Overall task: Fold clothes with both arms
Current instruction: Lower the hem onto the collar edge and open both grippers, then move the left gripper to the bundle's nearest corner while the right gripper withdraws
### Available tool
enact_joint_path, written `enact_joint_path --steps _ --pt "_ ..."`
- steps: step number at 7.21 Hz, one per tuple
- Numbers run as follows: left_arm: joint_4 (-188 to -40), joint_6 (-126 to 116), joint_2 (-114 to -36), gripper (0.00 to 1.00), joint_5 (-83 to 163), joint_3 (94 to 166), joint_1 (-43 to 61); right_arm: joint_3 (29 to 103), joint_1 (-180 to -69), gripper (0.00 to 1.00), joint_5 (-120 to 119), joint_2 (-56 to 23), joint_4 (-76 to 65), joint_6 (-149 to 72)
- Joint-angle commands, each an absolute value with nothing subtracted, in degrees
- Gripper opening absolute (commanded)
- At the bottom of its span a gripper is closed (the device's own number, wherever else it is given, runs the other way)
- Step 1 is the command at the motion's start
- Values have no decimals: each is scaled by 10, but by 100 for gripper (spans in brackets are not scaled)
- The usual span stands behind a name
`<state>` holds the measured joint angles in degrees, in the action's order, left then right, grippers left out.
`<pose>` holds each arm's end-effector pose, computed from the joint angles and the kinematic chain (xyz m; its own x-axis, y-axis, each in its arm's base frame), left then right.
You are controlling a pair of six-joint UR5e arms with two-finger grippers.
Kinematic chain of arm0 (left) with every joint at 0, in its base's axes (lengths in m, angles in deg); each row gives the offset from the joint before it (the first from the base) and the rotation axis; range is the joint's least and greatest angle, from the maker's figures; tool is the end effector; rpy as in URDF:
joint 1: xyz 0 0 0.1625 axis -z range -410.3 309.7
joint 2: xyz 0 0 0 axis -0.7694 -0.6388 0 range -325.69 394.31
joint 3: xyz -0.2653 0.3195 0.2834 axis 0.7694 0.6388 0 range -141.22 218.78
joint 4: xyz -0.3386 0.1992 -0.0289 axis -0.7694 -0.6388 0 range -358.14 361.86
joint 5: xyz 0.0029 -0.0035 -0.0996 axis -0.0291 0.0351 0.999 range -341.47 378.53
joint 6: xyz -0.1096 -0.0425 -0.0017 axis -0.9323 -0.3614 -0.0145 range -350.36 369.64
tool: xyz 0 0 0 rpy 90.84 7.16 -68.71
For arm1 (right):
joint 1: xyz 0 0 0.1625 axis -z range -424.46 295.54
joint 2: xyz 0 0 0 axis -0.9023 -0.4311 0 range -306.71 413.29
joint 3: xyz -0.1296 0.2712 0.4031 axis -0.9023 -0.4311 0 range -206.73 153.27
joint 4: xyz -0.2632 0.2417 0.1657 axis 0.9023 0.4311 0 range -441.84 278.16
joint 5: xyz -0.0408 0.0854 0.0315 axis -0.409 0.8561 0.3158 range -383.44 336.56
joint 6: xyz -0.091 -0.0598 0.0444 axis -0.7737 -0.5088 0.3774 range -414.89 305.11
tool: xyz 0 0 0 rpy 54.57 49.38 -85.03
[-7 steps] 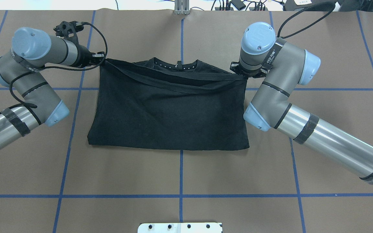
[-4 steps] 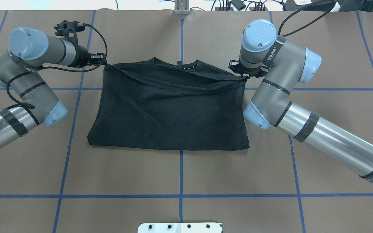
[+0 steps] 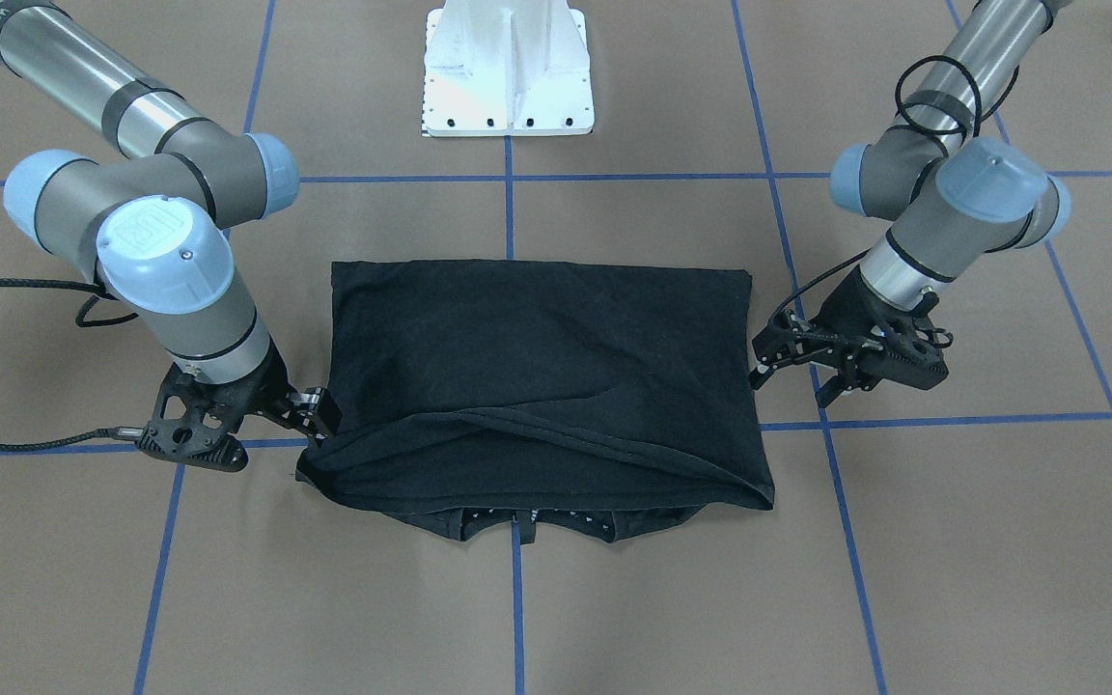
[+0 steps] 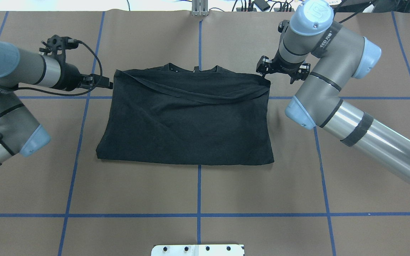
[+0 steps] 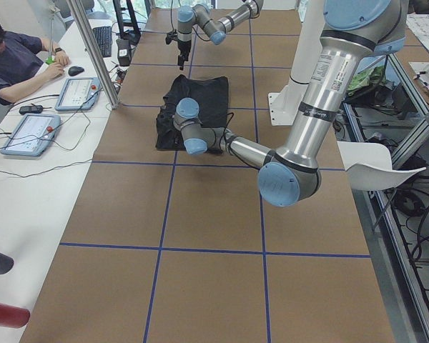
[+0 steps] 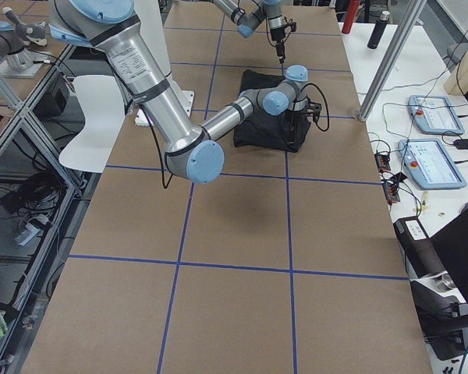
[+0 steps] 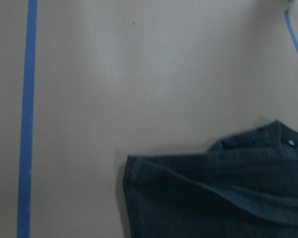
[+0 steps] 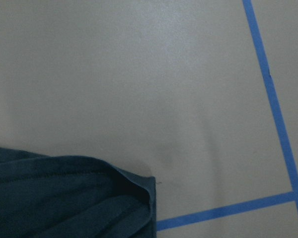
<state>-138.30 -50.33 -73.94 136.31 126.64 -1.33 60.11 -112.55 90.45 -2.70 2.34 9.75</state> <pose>0.3668 -0.5410 0.4877 0.4226 0.1889 -0.8864 0.2032 0.9334 0.2957 -0.4330 -0.6107 0.4159 0.7065 0.2008 0.6786 -0.2393 0.9702 -0.0379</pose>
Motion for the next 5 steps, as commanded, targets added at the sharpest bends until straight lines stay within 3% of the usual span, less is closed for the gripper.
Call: enact_joint_path --steps 1,5 --pt "-1386 -513 -691 100 1371 1321 -59 706 -1125 100 909 -121 23 68" --pt "-1468 -554 -639 99 1336 1319 -145 731 -1123 100 907 -141 22 69"
